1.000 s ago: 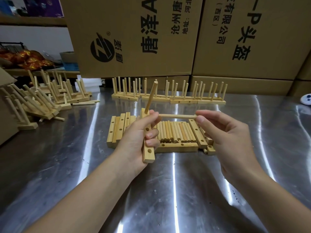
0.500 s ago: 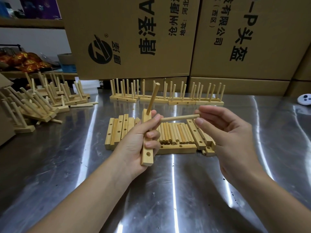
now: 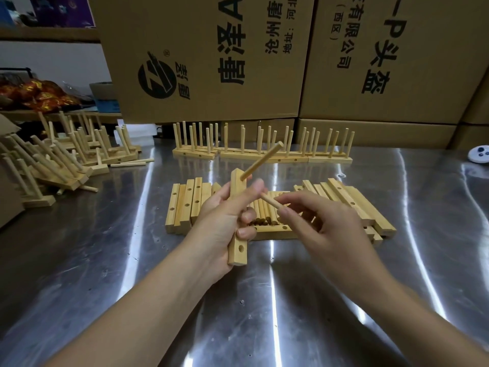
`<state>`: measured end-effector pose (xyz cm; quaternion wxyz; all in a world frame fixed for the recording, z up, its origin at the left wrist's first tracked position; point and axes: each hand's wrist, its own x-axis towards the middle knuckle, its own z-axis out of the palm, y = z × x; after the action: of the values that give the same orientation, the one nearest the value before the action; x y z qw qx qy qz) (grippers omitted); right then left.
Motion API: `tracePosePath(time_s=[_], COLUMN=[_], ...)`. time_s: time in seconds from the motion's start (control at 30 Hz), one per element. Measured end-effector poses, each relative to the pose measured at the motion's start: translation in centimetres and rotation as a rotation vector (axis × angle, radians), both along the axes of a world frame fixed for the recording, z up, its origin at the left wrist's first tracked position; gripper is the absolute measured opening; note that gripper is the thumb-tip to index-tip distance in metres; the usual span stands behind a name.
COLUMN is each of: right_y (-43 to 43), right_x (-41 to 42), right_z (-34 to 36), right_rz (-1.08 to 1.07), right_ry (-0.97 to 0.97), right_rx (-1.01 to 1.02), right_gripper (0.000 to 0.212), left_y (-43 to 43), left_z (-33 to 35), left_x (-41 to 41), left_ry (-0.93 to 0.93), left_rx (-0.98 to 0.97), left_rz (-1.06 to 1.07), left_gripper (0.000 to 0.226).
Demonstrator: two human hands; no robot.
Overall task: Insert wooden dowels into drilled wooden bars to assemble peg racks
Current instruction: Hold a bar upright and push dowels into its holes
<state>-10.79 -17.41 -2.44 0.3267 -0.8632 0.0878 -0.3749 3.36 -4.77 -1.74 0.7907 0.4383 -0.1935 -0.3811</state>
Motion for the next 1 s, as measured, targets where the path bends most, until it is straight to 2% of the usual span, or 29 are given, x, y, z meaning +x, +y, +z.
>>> tracePosePath(time_s=[0.07,0.17,0.47,0.63,1.0], right_y=[0.3,0.7,1.0,1.3,1.4], right_x=[-0.1,-0.3,-0.4,-0.4,-0.7], right_z=[0.3,0.8,1.0,0.9,1.0], right_rz=[0.013,0.048,0.024,-0.020,0.006], right_ry=[-0.019,-0.009,0.038,0.089,0.159], right_rx=[-0.010,-0.041,-0.174,-0.271,-0.342], right_gripper=[0.015,0.012,0.014,0.018,0.034], left_y=[0.1,0.2,0.0,0.0,0.3], left_z=[0.2,0.2,0.2,0.5,0.8], left_x=[0.1,0.1,-0.5,-0.7,-1.0], left_ry=[0.056,0.088,-0.040,-0.066,-0.202], left_rx=[-0.005,0.047,0.148,0.092,0.043], left_rz=[-0.011,-0.040,-0.026,-0.033,-0.135], left_gripper=[0.040,0.050,0.052,0.037,0.044])
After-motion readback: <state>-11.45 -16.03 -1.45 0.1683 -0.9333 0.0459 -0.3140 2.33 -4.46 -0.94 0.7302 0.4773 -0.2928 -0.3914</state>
